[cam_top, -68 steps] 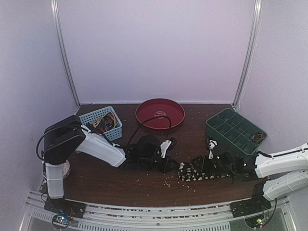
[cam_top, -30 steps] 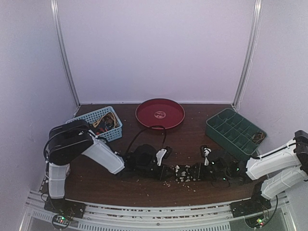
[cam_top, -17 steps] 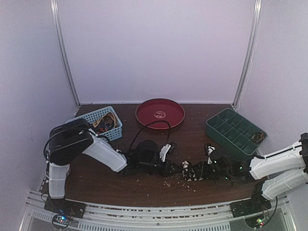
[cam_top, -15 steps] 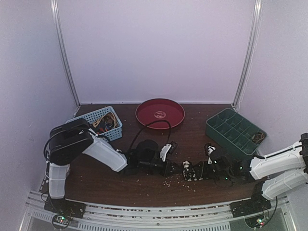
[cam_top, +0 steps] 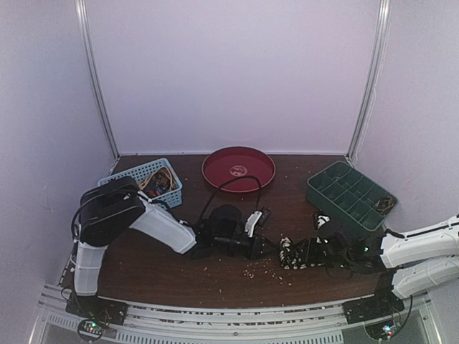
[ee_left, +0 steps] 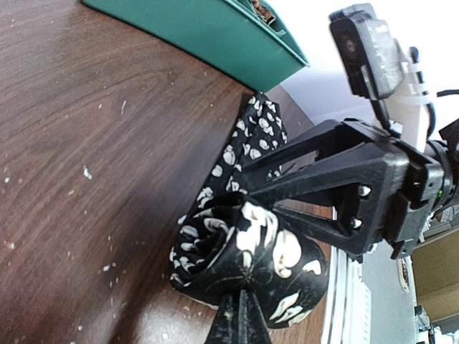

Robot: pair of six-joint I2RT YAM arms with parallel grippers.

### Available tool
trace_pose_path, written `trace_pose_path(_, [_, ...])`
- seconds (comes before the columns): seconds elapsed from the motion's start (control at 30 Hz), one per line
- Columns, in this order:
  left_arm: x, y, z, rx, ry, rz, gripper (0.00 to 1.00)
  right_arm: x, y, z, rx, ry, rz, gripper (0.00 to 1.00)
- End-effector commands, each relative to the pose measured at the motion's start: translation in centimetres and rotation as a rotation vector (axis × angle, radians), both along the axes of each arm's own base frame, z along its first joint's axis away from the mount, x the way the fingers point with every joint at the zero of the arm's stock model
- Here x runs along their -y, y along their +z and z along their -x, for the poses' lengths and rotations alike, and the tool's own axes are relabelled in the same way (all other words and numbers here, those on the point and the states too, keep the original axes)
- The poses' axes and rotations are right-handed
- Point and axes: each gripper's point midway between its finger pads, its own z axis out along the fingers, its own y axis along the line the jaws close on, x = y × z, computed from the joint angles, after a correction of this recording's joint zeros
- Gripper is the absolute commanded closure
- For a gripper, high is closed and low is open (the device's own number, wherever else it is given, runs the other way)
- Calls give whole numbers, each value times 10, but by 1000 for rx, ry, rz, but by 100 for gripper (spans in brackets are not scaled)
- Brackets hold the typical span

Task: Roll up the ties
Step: Roll the tie at the center of the board.

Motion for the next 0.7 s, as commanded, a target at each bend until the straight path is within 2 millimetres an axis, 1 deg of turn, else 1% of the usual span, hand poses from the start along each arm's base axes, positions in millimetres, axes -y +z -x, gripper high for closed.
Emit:
trace_pose_path(0.0, [14,9,0,34,-32,26,100,20,11,-6,50,-73,51,65])
trace_pose_path(0.1, [19,11,-2,39,-38,26,100,24,22,-8,73,-93,37,60])
trace_pose_path(0.17, [22,12,-3,41,-43,31,100,23,34,-9,97,-93,9,56])
trace_pose_path(0.27, [27,14,-4,44,-49,38,100,18,51,-9,123,-74,-34,51])
trace_pose_path(0.37, [34,18,-5,52,-58,48,100,10,61,-10,127,-38,-48,42])
trace_pose_path(0.4, [36,19,-5,54,-63,50,100,7,62,-10,124,-27,-49,41])
trace_pose_path(0.57, [48,22,-5,57,-84,61,100,-3,56,-11,80,4,-61,35])
trace_pose_path(0.67, [53,24,-5,56,-92,74,100,3,49,-11,58,-22,-45,34])
